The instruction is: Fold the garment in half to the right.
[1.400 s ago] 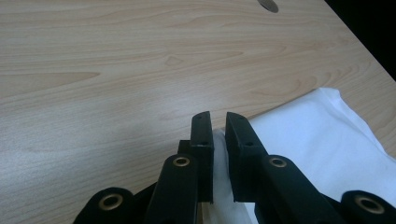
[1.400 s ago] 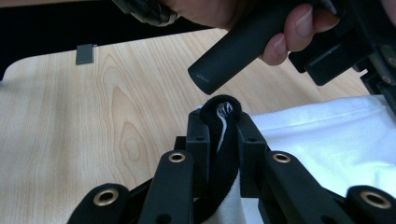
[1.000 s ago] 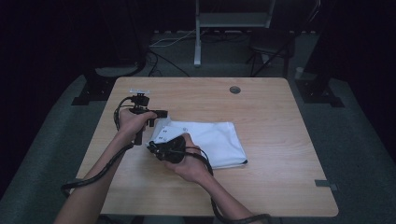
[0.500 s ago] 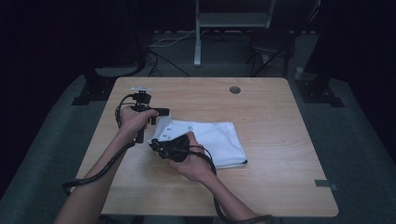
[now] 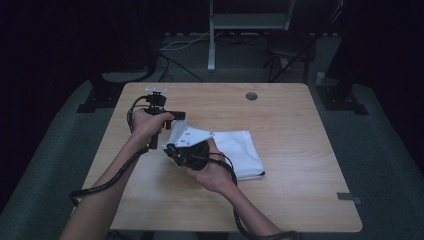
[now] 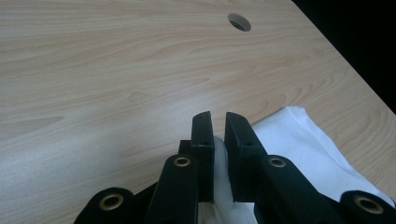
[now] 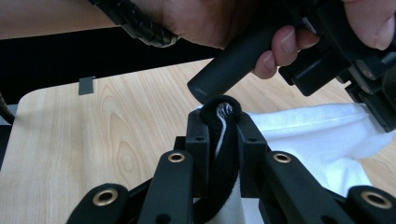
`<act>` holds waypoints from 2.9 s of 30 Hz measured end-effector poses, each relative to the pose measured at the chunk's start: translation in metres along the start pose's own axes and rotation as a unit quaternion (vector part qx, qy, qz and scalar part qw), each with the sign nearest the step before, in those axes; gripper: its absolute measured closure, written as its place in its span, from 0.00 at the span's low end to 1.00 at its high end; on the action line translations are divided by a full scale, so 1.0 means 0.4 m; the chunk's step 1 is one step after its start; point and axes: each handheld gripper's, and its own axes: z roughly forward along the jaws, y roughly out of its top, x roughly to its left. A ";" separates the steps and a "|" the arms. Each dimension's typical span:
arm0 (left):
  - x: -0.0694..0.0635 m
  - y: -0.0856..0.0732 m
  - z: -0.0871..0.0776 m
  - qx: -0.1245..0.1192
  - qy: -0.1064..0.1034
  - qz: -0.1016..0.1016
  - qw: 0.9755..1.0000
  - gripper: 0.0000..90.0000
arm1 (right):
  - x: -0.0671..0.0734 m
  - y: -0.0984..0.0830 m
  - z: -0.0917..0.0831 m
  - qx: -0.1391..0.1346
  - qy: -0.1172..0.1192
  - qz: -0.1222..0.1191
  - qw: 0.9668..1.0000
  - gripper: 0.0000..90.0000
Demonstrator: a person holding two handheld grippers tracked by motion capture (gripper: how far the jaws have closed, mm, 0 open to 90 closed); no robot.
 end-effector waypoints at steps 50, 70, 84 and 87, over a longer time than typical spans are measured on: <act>-0.136 0.065 0.072 0.001 -0.019 0.008 1.000 0.92 | -0.068 -0.033 -0.165 -0.039 -0.039 0.020 0.998 0.88; -0.201 0.066 0.117 0.010 -0.027 0.040 0.999 0.94 | -0.091 -0.076 -0.223 -0.038 -0.055 0.032 0.997 0.88; -0.229 0.062 0.139 0.009 -0.022 0.039 0.999 0.95 | -0.100 -0.098 -0.248 -0.040 -0.064 0.039 0.996 0.88; -0.231 0.063 0.141 0.009 -0.025 0.039 0.999 0.95 | -0.101 -0.102 -0.254 -0.040 -0.066 0.040 0.996 0.88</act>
